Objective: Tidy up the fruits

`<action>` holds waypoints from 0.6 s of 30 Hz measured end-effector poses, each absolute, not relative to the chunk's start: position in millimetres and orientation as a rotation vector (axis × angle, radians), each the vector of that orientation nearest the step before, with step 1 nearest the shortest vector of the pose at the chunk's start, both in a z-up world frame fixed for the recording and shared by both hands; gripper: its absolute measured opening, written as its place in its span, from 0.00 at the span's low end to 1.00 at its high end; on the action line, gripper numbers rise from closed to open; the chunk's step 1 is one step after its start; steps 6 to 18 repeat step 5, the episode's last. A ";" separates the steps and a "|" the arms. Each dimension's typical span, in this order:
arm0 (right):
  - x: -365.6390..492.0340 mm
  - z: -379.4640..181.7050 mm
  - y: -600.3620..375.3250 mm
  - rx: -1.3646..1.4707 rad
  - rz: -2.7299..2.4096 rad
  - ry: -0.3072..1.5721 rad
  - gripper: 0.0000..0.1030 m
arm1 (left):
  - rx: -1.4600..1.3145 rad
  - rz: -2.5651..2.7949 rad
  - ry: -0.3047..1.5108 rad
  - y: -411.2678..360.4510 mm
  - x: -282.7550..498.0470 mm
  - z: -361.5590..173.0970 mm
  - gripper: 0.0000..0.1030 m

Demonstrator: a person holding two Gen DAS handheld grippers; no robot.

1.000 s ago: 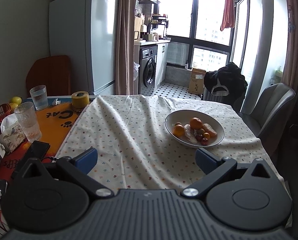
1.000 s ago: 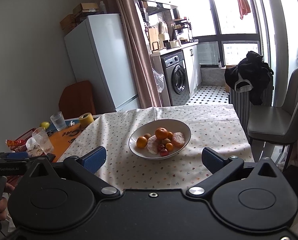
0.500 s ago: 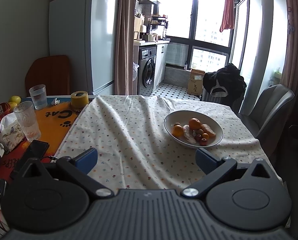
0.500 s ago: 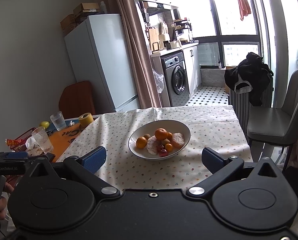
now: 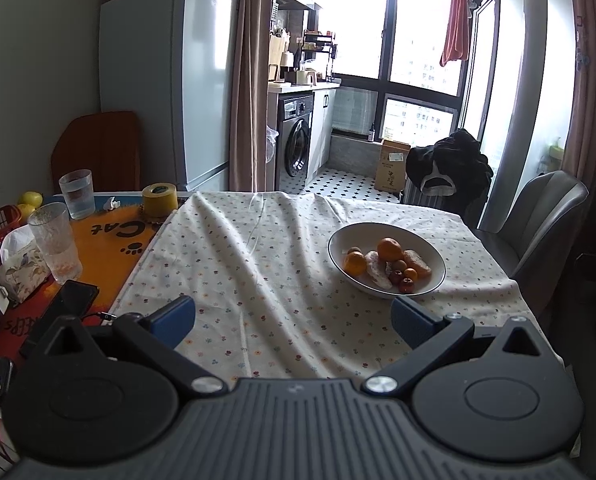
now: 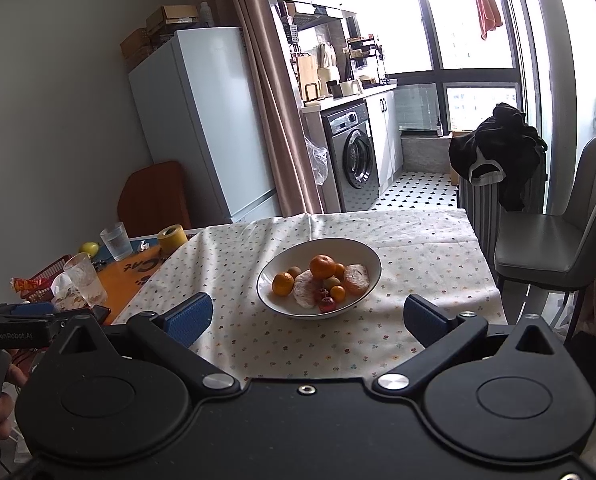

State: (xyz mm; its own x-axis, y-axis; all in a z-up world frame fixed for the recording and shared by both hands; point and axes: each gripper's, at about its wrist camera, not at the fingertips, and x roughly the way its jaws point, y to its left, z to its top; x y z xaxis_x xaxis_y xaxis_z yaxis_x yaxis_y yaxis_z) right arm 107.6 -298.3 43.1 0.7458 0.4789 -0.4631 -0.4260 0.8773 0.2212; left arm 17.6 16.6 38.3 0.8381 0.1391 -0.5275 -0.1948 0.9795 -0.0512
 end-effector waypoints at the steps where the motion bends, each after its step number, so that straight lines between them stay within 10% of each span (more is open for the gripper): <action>1: 107.6 43.1 -298.0 0.102 0.496 0.536 1.00 | -0.104 0.176 0.550 16.3 17.7 38.0 1.00; 18: 108.8 42.6 -297.6 0.101 0.498 0.540 1.00 | -0.103 0.167 0.555 15.9 19.3 37.3 1.00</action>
